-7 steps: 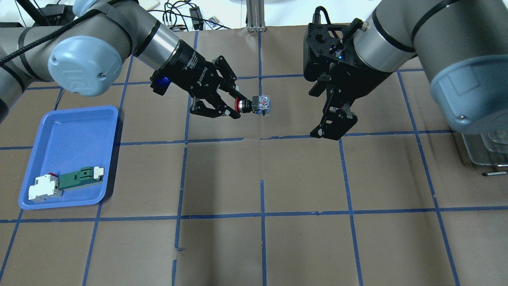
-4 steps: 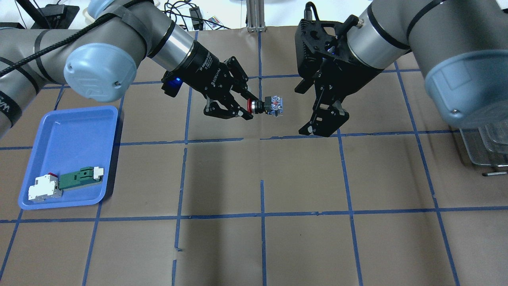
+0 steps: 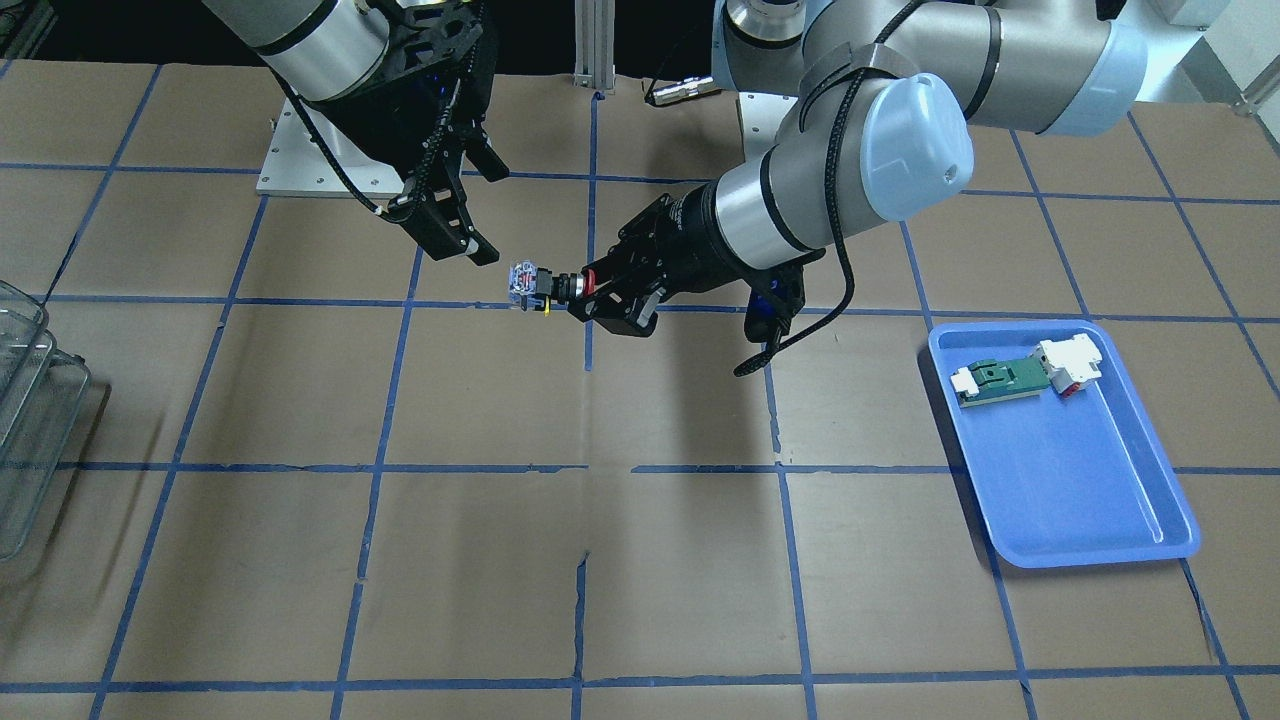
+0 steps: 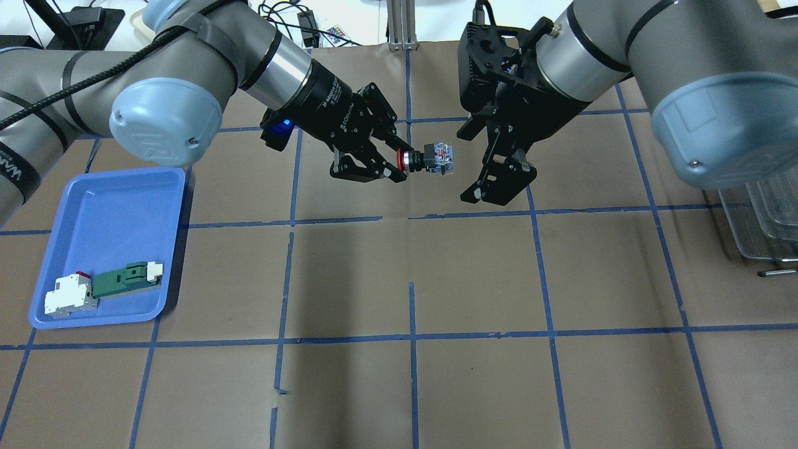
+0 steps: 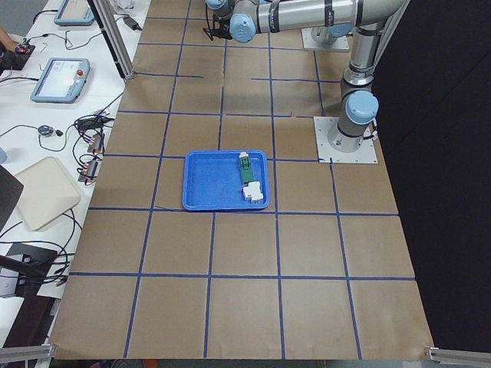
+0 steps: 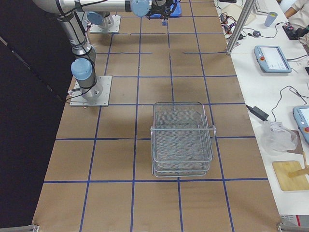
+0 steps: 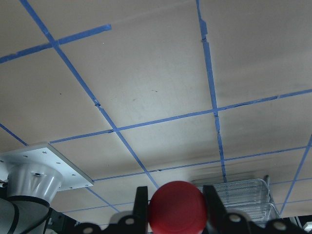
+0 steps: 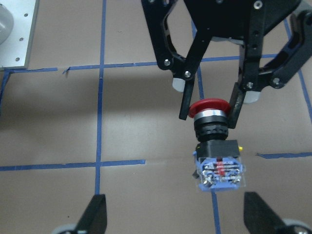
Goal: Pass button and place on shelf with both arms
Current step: 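Grasp the button base with the right gripper and open the left gripper, then carry the button into the mesh basket with the right gripper while left arm withdraws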
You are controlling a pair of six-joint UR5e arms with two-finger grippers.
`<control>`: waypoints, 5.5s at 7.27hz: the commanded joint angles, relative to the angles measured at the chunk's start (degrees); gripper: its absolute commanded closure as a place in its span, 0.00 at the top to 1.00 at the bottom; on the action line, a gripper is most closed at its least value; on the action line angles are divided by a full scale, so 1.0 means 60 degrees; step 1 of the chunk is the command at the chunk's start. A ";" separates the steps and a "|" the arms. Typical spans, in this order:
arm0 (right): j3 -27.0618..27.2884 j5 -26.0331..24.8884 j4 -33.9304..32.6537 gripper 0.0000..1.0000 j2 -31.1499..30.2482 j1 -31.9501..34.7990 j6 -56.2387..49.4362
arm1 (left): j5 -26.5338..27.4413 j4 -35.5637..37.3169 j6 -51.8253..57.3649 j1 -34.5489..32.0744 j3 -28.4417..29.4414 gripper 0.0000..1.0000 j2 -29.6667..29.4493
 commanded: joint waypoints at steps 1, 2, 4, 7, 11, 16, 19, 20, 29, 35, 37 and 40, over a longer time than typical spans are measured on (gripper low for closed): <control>-0.0013 -0.0067 -0.0460 1.00 0.0510 0.0085 0.0712 | -0.0080 -0.0005 -0.0024 -0.0001 0.0022 0.00 0.0012; -0.0014 -0.0009 -0.0503 1.00 0.0600 0.0129 0.0713 | -0.0080 0.0009 -0.0024 -0.0015 0.0037 0.00 0.0027; -0.0289 0.0006 -0.0591 1.00 0.0688 0.0217 0.0728 | -0.0080 0.0009 -0.0024 -0.0001 0.0037 0.00 0.0070; -0.0453 -0.0052 -0.0605 1.00 0.0997 0.0669 0.0757 | -0.0066 0.0009 -0.0009 -0.0001 -0.0021 0.00 0.0144; -0.0380 -0.0390 -0.1172 0.47 0.1085 0.0701 0.0552 | -0.0080 0.0009 -0.0009 -0.0001 -0.0022 0.00 0.0188; -0.0394 -0.0302 -0.1441 0.30 0.1114 0.0701 -0.0005 | 0.0065 0.0038 -0.0140 -0.0001 0.0123 0.50 0.0246; -0.0424 -0.0302 -0.1441 0.30 0.1129 0.0701 -0.0019 | 0.0081 0.0156 -0.0141 -0.0001 0.0110 0.95 0.0261; -0.0467 -0.0302 -0.1441 0.28 0.1143 0.0686 -0.0019 | 0.0081 0.0156 -0.0141 -0.0001 0.0110 0.98 0.0261; -0.0861 -0.1313 -0.0595 0.19 0.1171 -0.3552 -0.2649 | 0.6423 -0.1410 1.1061 0.1948 0.0446 1.00 0.1867; -0.0995 -0.2509 -0.0760 0.17 0.2604 -0.8321 -0.7943 | 0.7361 -0.2319 1.3741 0.1977 0.0213 1.00 0.2326; -0.0995 -0.2689 -0.1263 0.18 0.3105 -0.8469 -0.8148 | 0.7244 -0.2290 1.3746 0.1933 0.0242 1.00 0.2370; -0.0995 -0.3183 -0.1585 0.95 0.3281 -0.8469 -0.8017 | 0.7229 -0.2290 1.4534 0.2036 0.0213 1.00 0.2400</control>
